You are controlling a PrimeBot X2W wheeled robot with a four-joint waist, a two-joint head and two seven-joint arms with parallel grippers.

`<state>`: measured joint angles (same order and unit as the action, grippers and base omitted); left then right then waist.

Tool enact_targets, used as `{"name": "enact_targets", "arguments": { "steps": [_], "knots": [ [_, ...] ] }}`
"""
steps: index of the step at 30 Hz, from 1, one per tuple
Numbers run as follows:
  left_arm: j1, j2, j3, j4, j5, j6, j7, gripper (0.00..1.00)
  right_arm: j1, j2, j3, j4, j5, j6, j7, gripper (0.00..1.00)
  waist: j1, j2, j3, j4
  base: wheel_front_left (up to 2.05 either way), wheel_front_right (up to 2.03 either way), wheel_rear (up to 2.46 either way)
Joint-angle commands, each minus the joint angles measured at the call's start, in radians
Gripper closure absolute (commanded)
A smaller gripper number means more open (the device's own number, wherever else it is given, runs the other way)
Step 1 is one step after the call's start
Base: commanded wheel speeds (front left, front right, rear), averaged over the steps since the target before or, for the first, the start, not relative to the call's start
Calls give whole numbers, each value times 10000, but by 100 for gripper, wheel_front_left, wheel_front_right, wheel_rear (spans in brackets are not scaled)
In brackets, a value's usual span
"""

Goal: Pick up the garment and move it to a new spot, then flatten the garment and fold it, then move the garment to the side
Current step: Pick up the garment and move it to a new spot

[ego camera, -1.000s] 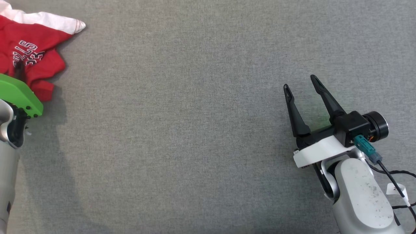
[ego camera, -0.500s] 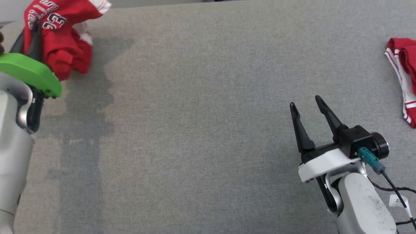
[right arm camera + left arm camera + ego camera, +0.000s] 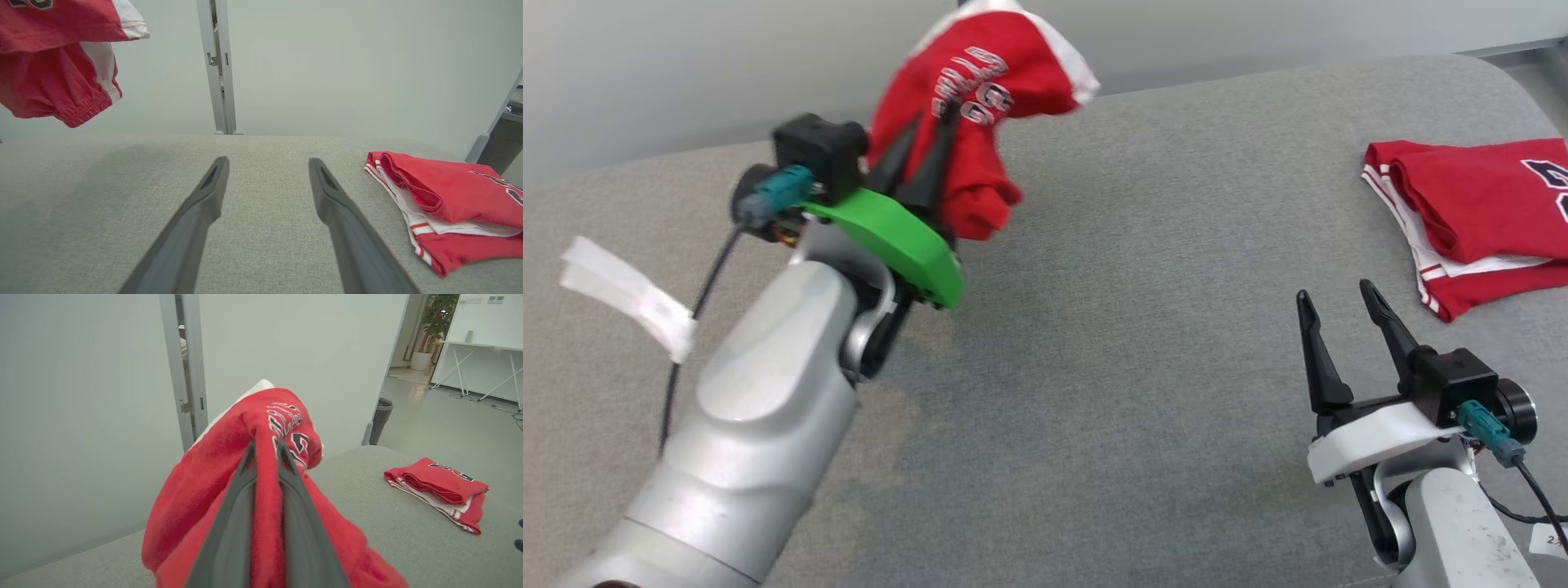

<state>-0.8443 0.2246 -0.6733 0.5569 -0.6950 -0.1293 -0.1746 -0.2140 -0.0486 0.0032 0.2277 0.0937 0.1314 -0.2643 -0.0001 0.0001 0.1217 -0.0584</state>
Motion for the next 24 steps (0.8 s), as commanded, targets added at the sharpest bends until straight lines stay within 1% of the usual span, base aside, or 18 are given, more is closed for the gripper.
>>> {"name": "enact_targets", "arguments": {
  "steps": [1,4,7,10,13,16,22,24],
  "knots": [
    [216,-190,-233,-210,-110,-19,-69,100,152,-35,-94,-6,27,-15,2,0,1,-1,-197,-422,0,0,0],
    [466,-689,-710,-573,-249,-21,-86,100,217,-37,-245,-12,-19,-15,2,0,1,-1,-132,-564,0,0,0],
    [837,-1107,-1126,-821,-658,-20,5,100,197,-35,-332,-25,-1,-15,2,0,1,-1,-31,-690,0,0,0],
    [1260,-1313,-1446,-697,-1038,-20,95,100,123,-35,-336,-25,63,-15,2,0,1,-1,80,-781,0,0,0],
    [1782,-1506,-1678,-244,-1658,-20,195,100,-10,-35,-271,-32,169,-15,2,0,1,-1,265,-864,0,0,0],
    [1949,-1519,-1827,509,-1749,-22,109,100,-97,-38,-221,-46,246,-15,2,0,1,-1,460,-903,0,0,0],
    [1671,-1199,-1614,2088,-1443,68,-545,99,-231,-37,-245,-17,250,-15,2,0,1,-1,782,-885,0,0,0],
    [1574,-1173,-1480,2417,-1306,96,-744,31,-240,-37,-263,1,235,-15,2,0,1,-1,847,-852,0,0,0]
  ]
}}
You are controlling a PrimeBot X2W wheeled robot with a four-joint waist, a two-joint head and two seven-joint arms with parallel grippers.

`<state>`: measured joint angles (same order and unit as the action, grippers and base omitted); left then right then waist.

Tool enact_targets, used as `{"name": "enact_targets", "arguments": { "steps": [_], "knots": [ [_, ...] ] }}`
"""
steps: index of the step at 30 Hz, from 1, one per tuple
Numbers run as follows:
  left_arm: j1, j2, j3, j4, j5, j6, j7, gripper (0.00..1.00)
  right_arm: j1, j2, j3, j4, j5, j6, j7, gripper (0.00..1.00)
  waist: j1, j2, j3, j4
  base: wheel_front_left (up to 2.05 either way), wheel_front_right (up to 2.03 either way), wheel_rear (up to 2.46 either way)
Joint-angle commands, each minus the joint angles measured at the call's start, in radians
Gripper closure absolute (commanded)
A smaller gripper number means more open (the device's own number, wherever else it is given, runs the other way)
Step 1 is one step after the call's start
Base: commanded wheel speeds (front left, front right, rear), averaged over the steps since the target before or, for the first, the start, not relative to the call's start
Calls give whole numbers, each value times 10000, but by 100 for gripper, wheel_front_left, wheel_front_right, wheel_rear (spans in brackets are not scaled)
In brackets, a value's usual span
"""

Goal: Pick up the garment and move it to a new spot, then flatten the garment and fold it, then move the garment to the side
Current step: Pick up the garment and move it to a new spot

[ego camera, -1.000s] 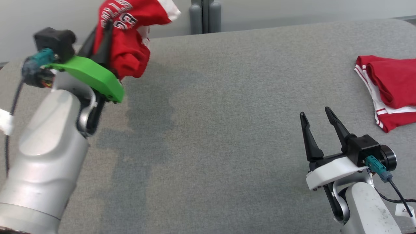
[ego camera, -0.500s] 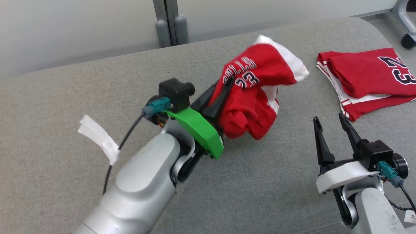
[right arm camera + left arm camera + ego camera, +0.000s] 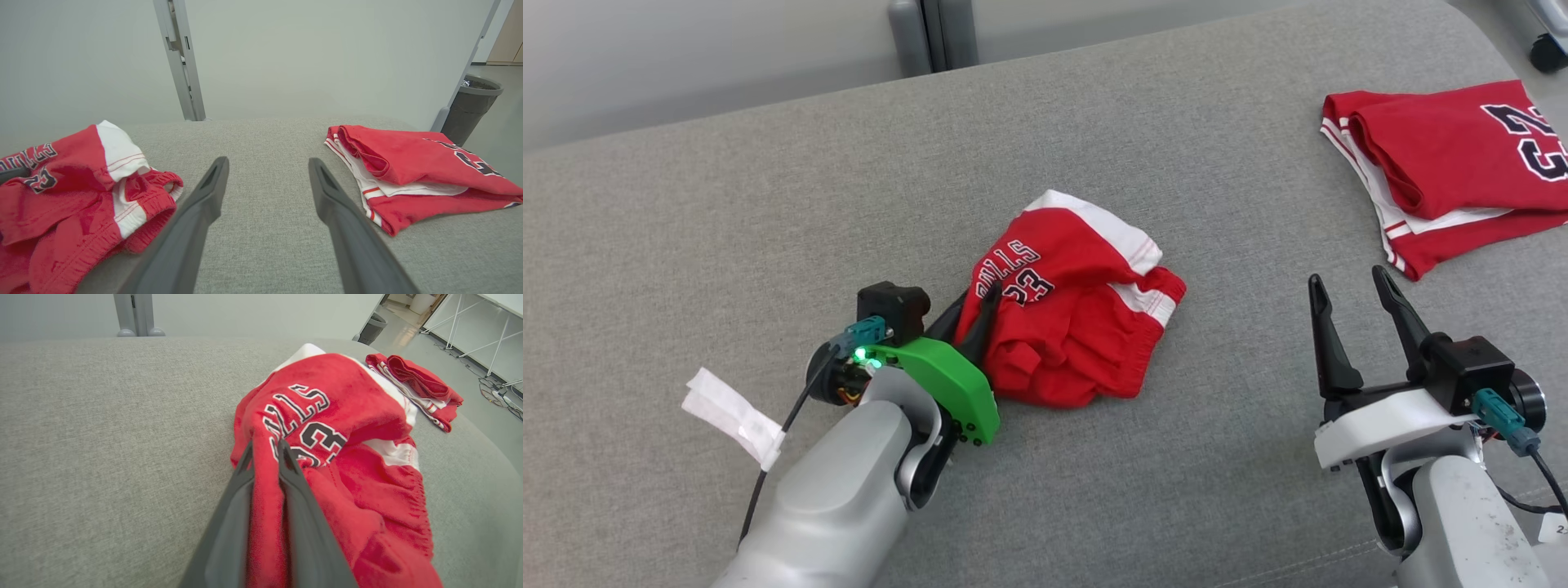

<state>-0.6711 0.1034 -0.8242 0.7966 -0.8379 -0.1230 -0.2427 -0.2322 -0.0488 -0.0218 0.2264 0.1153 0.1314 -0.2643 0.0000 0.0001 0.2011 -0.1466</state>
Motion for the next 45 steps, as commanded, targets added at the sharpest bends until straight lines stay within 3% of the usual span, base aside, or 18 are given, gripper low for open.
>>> {"name": "enact_targets", "arguments": {
  "steps": [1,9,22,37,45],
  "knots": [
    [-195,66,80,119,199,64,-117,0,-68,-35,-14,25,13,-15,2,0,0,-1,74,45,0,0,0],
    [181,157,1209,-162,962,179,-227,0,-199,-37,75,30,-44,-15,2,0,0,-1,73,220,0,0,0],
    [2318,447,3435,-2583,3401,174,-225,0,226,-35,76,231,-239,-15,2,0,0,-1,-929,719,0,0,0],
    [5863,-72,5821,-4310,4462,332,-226,0,1312,-35,381,485,98,-15,2,0,0,-1,-2130,1086,0,0,0],
    [6777,-371,6431,-4953,4884,260,-227,0,1715,-37,642,546,436,-15,2,0,0,-1,-2320,1077,0,0,0]
  ]
}}
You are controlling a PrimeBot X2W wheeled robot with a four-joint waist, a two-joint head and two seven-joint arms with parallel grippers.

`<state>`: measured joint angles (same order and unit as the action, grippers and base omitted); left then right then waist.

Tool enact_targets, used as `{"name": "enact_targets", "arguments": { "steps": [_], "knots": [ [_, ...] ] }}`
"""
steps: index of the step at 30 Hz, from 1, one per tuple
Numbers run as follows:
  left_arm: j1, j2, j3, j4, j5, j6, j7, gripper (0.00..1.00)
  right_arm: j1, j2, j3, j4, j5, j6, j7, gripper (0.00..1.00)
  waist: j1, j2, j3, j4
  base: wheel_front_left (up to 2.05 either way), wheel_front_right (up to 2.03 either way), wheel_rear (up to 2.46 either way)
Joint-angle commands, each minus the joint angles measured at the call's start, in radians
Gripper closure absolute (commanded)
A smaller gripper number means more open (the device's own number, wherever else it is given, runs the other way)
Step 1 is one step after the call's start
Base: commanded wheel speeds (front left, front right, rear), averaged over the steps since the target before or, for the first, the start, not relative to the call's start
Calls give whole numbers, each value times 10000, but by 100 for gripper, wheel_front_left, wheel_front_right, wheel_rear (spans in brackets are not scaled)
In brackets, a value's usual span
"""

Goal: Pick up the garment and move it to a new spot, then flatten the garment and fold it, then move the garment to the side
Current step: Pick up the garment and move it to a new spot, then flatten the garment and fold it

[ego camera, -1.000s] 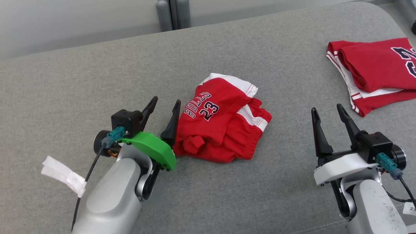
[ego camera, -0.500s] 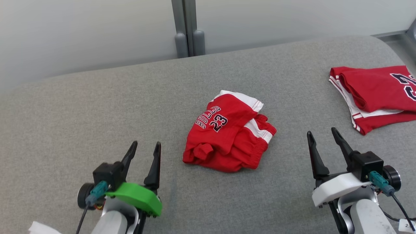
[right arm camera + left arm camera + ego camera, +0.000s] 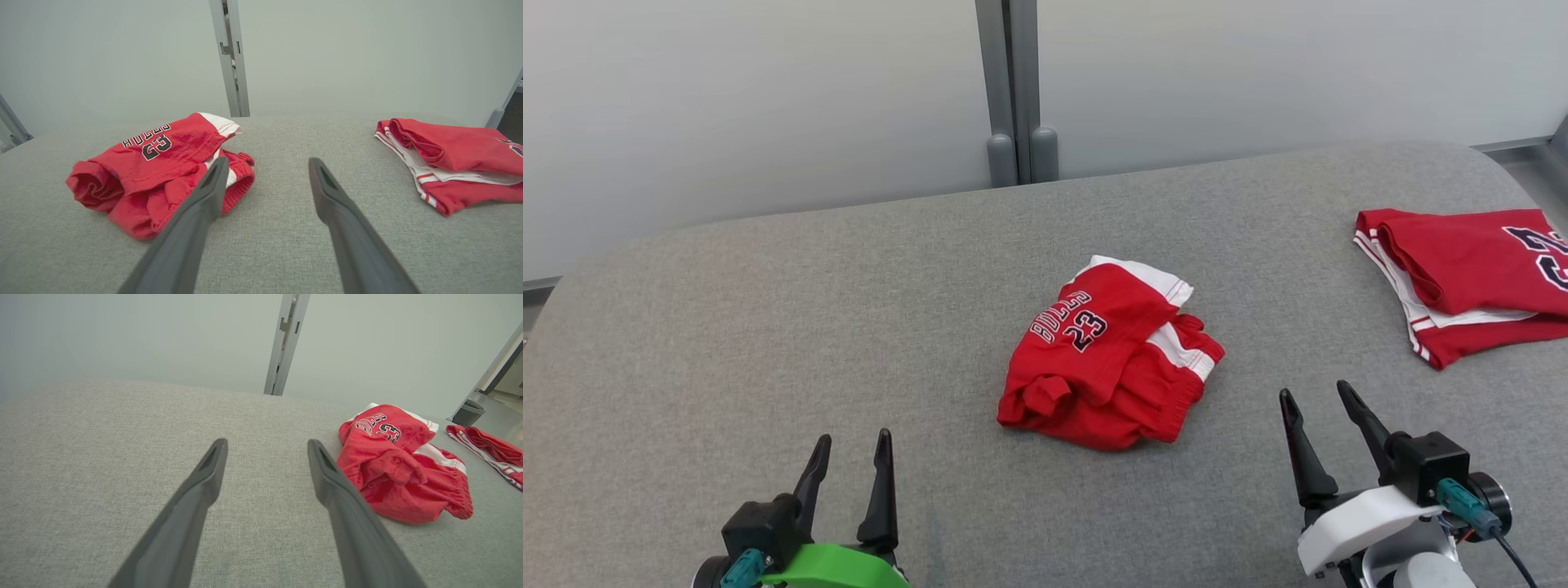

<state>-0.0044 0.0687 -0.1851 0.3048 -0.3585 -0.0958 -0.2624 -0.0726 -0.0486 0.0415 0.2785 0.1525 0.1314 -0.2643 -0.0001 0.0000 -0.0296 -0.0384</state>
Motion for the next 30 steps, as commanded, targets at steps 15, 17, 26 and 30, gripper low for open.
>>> {"name": "enact_targets", "arguments": {
  "steps": [15,17,26,30],
  "knots": [
    [350,-157,190,-240,414,-180,-30,0,124,-39,101,187,87,-15,2,0,1,0,-87,-38,0,0,0],
    [330,-164,202,-239,409,-185,-30,0,114,-39,106,205,95,-15,2,0,1,0,-85,-26,0,0,0],
    [275,-179,215,-89,281,-252,-30,0,62,-39,93,268,115,-15,2,0,1,0,-67,-6,0,0,0],
    [261,-179,189,-74,266,-244,-30,0,23,-39,62,286,102,-16,2,0,1,0,-37,-6,0,0,0]
  ]
}}
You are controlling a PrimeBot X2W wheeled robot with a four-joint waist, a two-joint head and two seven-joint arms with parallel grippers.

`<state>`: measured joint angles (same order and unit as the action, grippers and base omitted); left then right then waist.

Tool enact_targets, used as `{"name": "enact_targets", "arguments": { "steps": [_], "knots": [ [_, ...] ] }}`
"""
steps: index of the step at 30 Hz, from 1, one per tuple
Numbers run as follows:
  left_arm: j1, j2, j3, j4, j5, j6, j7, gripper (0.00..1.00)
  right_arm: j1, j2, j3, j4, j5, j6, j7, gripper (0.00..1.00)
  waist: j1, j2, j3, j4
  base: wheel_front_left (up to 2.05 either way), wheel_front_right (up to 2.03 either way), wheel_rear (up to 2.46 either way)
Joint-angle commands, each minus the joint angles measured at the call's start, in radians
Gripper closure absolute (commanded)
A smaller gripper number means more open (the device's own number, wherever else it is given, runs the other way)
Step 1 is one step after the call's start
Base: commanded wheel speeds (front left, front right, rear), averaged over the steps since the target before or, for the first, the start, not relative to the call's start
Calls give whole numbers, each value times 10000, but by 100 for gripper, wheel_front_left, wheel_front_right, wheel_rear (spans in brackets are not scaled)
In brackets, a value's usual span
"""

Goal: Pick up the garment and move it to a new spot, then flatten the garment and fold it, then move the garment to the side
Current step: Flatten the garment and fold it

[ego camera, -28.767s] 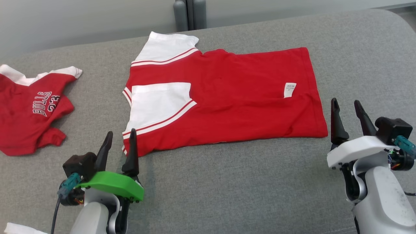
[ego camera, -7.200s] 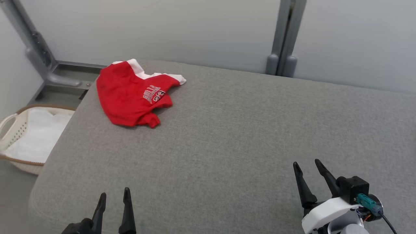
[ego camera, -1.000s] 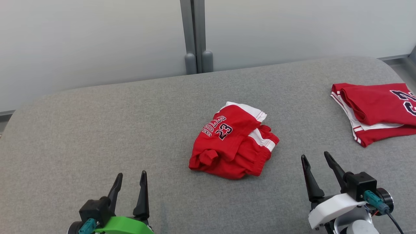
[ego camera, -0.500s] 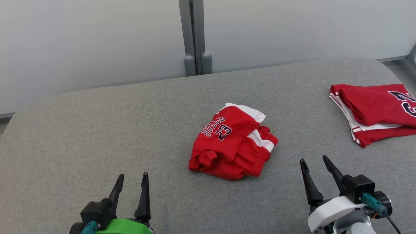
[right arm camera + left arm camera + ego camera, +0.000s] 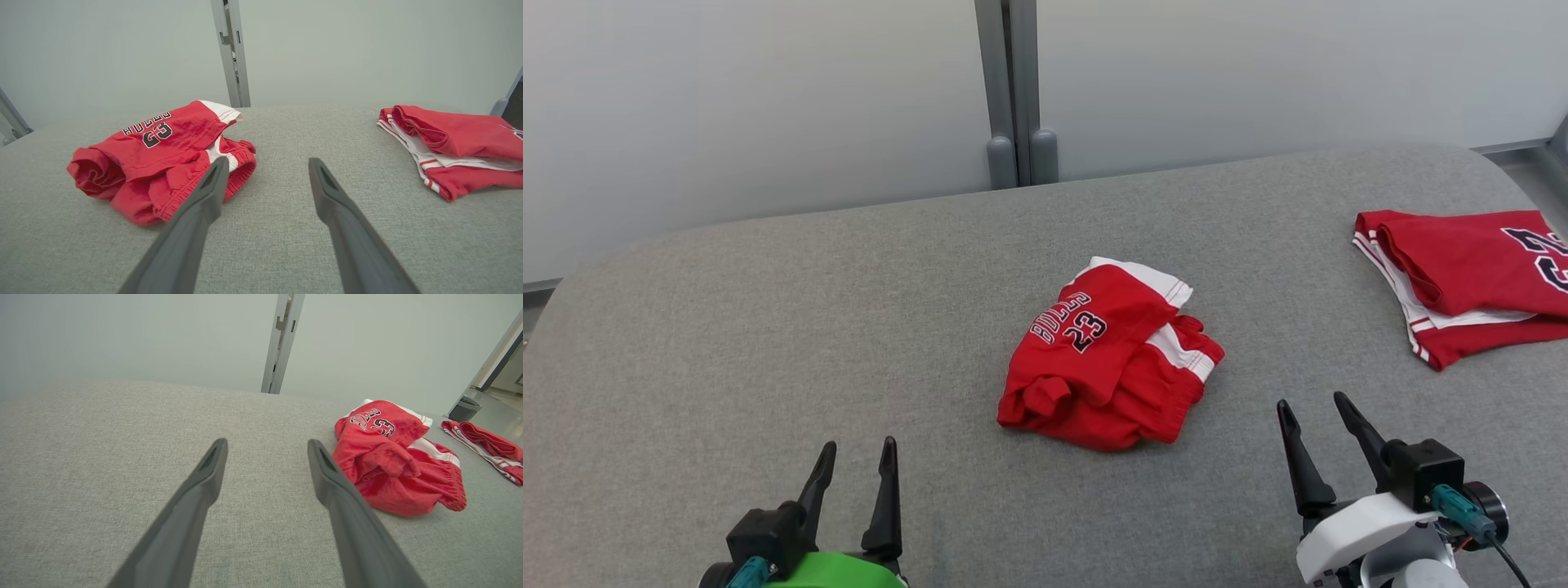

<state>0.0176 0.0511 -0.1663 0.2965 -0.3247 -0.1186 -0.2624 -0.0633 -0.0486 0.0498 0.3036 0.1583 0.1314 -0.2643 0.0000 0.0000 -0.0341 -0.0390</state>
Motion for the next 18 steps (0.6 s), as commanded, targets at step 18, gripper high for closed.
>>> {"name": "enact_targets", "arguments": {
  "steps": [18],
  "knots": [
    [-591,2,-342,-180,-106,32,-30,0,-2960,-37,323,2546,-215,-16,2,0,0,0,1121,875,0,0,0]
  ]
}}
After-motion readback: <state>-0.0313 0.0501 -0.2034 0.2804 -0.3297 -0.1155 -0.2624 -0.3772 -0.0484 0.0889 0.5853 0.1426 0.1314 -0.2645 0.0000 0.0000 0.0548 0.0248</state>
